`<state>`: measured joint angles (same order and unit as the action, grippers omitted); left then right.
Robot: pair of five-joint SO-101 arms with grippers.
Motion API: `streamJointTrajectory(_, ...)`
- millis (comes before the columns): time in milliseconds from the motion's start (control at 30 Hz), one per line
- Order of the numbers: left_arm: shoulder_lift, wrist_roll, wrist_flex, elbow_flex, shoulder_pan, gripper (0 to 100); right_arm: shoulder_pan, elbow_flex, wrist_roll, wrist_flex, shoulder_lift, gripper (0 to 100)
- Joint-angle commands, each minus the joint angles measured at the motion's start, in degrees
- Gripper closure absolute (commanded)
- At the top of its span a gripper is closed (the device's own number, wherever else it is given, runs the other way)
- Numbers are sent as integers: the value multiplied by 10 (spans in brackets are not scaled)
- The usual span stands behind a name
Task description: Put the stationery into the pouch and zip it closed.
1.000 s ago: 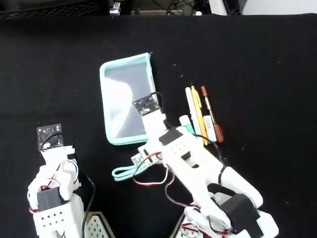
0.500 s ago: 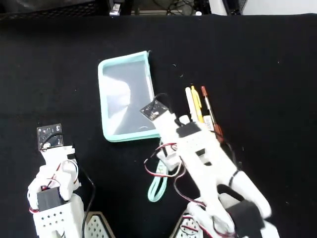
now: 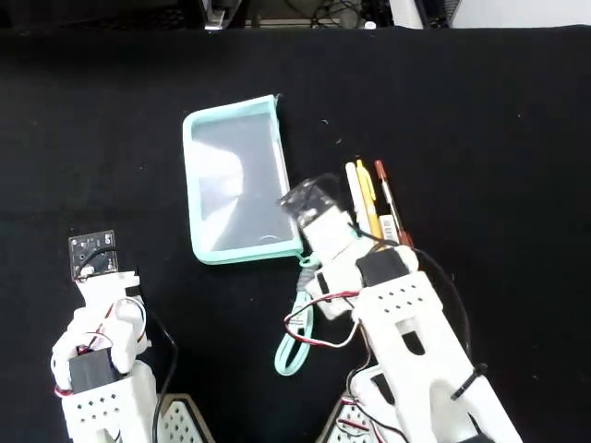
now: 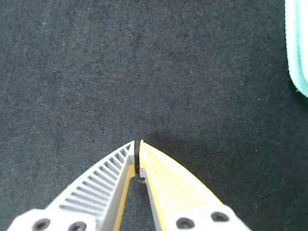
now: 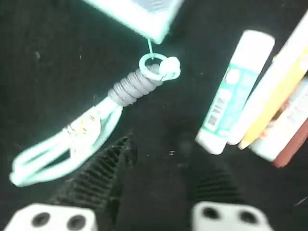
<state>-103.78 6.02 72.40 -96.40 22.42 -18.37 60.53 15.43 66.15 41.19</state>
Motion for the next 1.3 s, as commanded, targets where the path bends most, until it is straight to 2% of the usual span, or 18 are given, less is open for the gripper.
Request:
streamJointTrajectory(0, -3, 4, 4, -9, -7, 970, -18, -1, -65, -22, -11, 702)
streamJointTrajectory(133, -3, 4, 4, -9, -7, 970, -65, -2, -111, -80, -56, 752)
streamJointTrajectory(300, -3, 4, 4, -9, -7, 970, -106, -31, -166, -121, -144, 755)
streamJointTrajectory(700, -3, 4, 4, -9, -7, 970, -107, -172, -204, -119, -408, 761)
streamJointTrajectory(767, -3, 4, 4, -9, -7, 970, -107, -186, -203, -115, -428, 815)
streamJointTrajectory(867, -3, 4, 4, -9, -7, 970, -106, -188, -201, -113, -417, 985)
streamJointTrajectory(1067, -3, 4, 4, -9, -7, 970, -105, -141, -139, -84, -341, 985)
streamJointTrajectory(1267, -3, 4, 4, -9, -7, 970, -105, -42, 16, -79, -207, 985)
